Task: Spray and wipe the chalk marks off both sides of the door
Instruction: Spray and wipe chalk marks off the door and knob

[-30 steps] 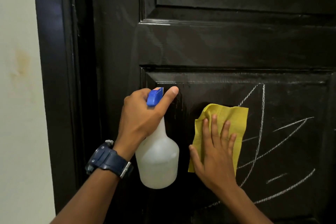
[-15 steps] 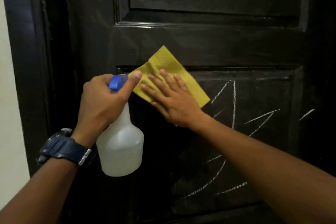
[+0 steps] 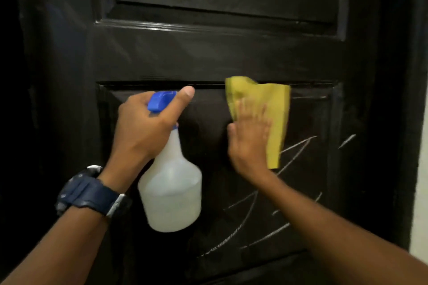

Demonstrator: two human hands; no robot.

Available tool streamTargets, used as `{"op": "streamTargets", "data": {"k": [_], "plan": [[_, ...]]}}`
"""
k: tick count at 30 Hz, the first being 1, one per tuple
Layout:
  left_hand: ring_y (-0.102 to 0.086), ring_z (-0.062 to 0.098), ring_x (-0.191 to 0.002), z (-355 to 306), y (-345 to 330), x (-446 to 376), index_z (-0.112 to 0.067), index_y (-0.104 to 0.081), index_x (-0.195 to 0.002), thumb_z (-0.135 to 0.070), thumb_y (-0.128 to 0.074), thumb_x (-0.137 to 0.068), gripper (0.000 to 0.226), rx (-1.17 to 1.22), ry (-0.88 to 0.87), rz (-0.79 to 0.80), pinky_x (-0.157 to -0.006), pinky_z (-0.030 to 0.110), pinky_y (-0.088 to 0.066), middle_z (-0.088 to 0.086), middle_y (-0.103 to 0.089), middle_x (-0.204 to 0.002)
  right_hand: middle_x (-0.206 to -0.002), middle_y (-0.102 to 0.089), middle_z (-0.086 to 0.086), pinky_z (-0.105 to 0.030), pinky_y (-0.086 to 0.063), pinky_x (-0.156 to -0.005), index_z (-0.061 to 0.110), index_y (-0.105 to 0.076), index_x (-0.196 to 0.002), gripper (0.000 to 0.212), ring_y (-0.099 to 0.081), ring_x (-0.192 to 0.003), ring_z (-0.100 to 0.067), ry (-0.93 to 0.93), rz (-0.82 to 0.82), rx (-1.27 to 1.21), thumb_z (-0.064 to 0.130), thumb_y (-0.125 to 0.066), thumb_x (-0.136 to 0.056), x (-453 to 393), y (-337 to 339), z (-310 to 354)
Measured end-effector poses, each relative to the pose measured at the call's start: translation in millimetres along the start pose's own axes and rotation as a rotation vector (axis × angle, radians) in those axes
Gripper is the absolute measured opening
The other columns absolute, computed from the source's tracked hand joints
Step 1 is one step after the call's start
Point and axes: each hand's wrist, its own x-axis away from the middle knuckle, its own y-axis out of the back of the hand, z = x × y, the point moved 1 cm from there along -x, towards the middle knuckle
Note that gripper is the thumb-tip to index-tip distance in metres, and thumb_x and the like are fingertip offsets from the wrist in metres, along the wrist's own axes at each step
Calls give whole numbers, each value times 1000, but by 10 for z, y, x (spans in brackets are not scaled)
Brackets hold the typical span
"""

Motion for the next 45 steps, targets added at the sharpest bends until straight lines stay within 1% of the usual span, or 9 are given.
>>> {"op": "streamTargets", "data": {"k": [4, 11, 19, 23, 26, 32, 36, 41, 45], "plan": [[-68, 31, -63, 144, -188, 63, -11, -65, -68, -70, -66, -75, 60, 43, -28, 13, -69, 50, -54, 4, -66, -58, -168, -2, 6, -47, -2, -123, 28, -13, -160, 60, 1, -156, -24, 359, 105, 153, 42, -29, -104, -48, 50, -219], [-66, 7, -61, 253, -211, 114, -38, -67, -79, -98, -49, -57, 67, 47, 28, 81, -67, 35, -51, -8, -70, -68, -169, -6, -7, -53, -4, -125, 15, -11, -161, 65, -4, -156, -23, -332, -115, 75, 46, -18, -105, -587, 635, -1681], [-66, 30, -60, 189, -516, 323, -3, -68, -73, -67, -67, -73, 64, 129, -17, 111, -67, 48, -53, 9, -66, -60, -168, -6, -13, -44, -1, -126, 14, -9, -161, 66, -1, -156, -24, -460, -199, -97, 46, -19, -104, 103, 351, -1596], [-62, 41, -63, 257, -815, 600, 5, -62, -76, -70, -68, -71, 76, 165, 4, 188, -60, 52, -50, 24, -61, -64, -169, -2, -10, -48, -2, -126, 19, 2, -159, 69, 4, -156, -21, -516, -37, -63, 54, -11, -101, 1193, 100, -1537], [-58, 37, -58, 241, -991, 810, 3, -54, -65, -70, -68, -73, 75, 159, -8, 269, -56, 47, -46, 21, -57, -60, -168, 4, 0, -53, -1, -125, 27, 4, -159, 65, 7, -156, -23, -478, 43, -21, 53, -13, -102, 1243, 189, -1642], [-59, 35, -59, 277, -1227, 1025, 1, -58, -66, -64, -65, -79, 66, 222, 7, 343, -58, 48, -48, 18, -58, -60, -169, 0, 4, -51, 6, -123, 25, -9, -162, 56, 13, -155, -26, -246, -86, -64, 37, -23, -109, -87, 466, -1423], [-58, 28, -54, 349, -1307, 1183, -6, -55, -65, -62, -65, -80, 59, 192, 36, 376, -55, 44, -48, 10, -56, -56, -170, 4, 3, -54, 2, -124, 26, -6, -162, 58, 12, -155, -24, -233, -117, 33, 38, -22, -108, 327, 252, -1585], [-43, 7, -46, 418, -1359, 1310, -21, -48, -60, -56, -71, -82, 48, 152, 15, 380, -49, 16, -37, -9, -45, -50, -169, 6, 0, -62, -5, -122, 23, -4, -162, 61, 15, -154, -28, -256, 0, 85, 36, -26, -107, 1286, 36, -1670], [-42, 8, -45, 461, -1363, 1401, -16, -47, -59, -58, -70, -80, 53, 144, 44, 356, -47, 19, -37, -5, -44, -50, -169, 6, 8, -66, 1, -120, 29, -8, -161, 60, 18, -153, -30, -120, 54, 26, 39, -26, -105, 941, 212, -1587]]}}
